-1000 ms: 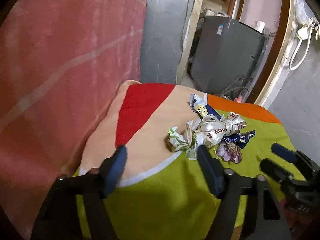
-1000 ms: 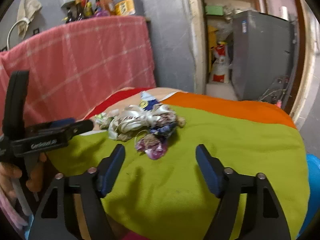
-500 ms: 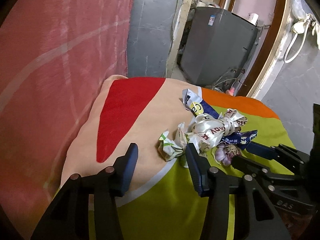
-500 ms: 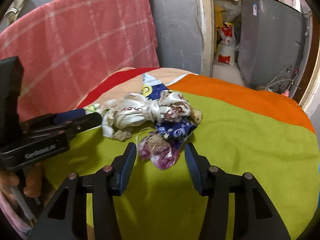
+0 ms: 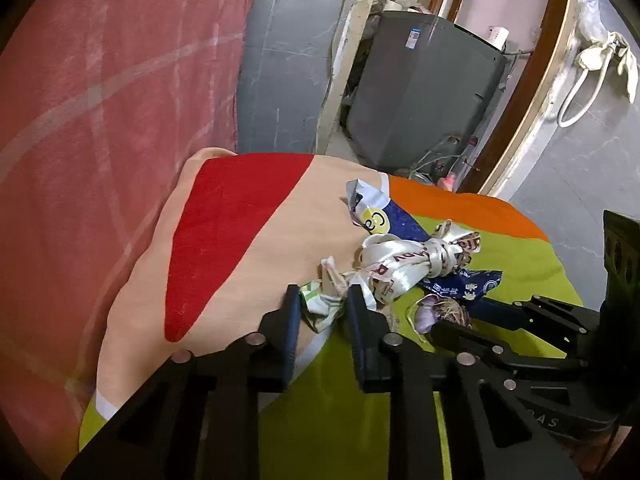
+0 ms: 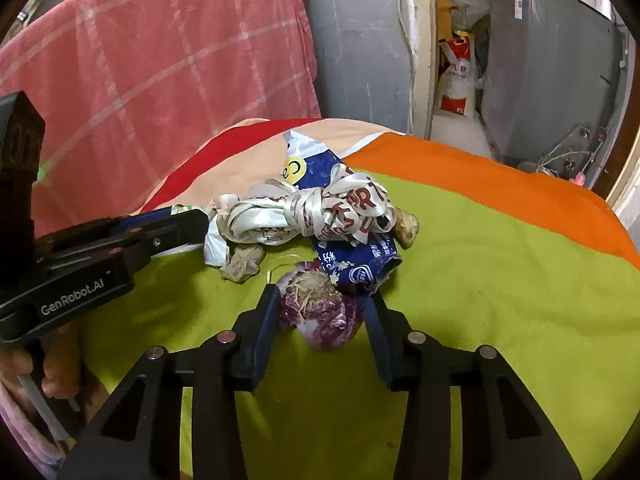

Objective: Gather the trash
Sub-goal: 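Grasp the white paper scrap with the left tool while the right tool grasps the purple ball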

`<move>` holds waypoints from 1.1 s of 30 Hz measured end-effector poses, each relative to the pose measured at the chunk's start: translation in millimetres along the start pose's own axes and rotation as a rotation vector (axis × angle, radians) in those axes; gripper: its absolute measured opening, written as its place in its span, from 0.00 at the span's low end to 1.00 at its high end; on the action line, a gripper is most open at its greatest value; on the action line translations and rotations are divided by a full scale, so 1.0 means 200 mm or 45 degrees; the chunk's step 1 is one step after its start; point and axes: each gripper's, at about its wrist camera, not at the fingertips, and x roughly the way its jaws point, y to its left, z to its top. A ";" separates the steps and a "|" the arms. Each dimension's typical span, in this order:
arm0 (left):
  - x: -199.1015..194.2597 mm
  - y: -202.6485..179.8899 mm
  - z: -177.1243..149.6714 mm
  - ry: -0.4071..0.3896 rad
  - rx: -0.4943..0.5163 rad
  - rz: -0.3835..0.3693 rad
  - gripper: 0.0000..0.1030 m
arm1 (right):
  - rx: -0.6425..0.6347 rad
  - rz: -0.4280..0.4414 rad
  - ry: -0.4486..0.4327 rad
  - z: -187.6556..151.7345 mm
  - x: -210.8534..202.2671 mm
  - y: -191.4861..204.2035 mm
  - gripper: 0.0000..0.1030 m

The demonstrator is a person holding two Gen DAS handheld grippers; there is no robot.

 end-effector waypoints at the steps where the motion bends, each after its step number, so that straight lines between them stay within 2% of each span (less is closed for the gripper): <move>1: 0.00 0.00 0.00 0.000 0.006 -0.001 0.14 | -0.002 0.001 0.004 0.00 0.00 0.00 0.37; 3: -0.01 -0.01 -0.01 0.006 0.019 0.005 0.07 | -0.012 -0.003 0.010 -0.01 -0.01 0.01 0.37; 9: -0.03 -0.03 -0.05 -0.005 0.002 0.031 0.05 | -0.035 -0.004 0.015 -0.04 -0.02 0.02 0.29; 17: -0.12 -0.05 -0.12 -0.014 -0.059 0.031 0.04 | -0.047 0.034 -0.007 -0.09 -0.08 0.02 0.06; 22: -0.16 -0.07 -0.15 -0.021 -0.085 0.062 0.04 | -0.020 0.053 -0.018 -0.11 -0.08 0.00 0.06; 25: -0.18 -0.08 -0.16 -0.031 -0.107 0.084 0.04 | 0.007 0.061 -0.016 -0.10 -0.08 -0.01 0.08; 26: -0.18 -0.07 -0.16 -0.037 -0.114 0.095 0.04 | 0.009 0.059 -0.015 -0.09 -0.08 -0.01 0.12; 29: -0.19 -0.07 -0.16 -0.050 -0.124 0.113 0.04 | 0.022 0.069 -0.027 -0.06 -0.07 -0.01 0.40; 33: -0.19 -0.05 -0.16 -0.050 -0.137 0.104 0.04 | 0.004 0.052 -0.017 -0.01 -0.02 0.02 0.41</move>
